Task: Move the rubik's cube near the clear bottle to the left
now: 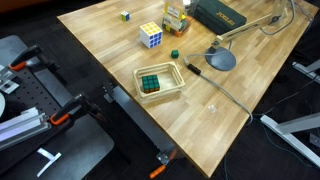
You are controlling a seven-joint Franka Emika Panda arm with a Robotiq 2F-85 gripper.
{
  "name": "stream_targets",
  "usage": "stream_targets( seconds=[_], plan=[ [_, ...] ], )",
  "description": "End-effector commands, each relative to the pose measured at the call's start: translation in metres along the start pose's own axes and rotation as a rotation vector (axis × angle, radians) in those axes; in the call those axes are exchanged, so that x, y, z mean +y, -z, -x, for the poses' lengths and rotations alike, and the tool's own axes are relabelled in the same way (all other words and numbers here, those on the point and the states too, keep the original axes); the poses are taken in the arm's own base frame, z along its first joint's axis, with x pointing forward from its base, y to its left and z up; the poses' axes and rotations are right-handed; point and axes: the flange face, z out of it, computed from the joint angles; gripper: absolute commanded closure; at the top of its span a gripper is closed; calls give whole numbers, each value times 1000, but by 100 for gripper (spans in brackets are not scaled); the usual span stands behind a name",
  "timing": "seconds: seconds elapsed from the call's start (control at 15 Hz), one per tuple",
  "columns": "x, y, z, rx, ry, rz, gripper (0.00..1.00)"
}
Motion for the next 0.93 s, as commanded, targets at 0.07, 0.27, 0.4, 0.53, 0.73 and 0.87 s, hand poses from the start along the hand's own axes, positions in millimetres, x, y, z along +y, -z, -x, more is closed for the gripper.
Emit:
stream_targets(
  seconds=[0.07, 0.27, 0.4, 0.53, 0.73, 0.87],
  plan=[
    [12, -43, -34, -62, -76, -43, 0],
    [9, -49, -24, -60, -40, -17, 0],
    [7, -44, -25, -52, -37, -18, 0],
    [7, -42, -25, -48, -37, -18, 0],
    [10, -49, -30, -50, -64, -28, 0],
    [13, -57, -38, -56, -78, -39, 0]
  ],
)
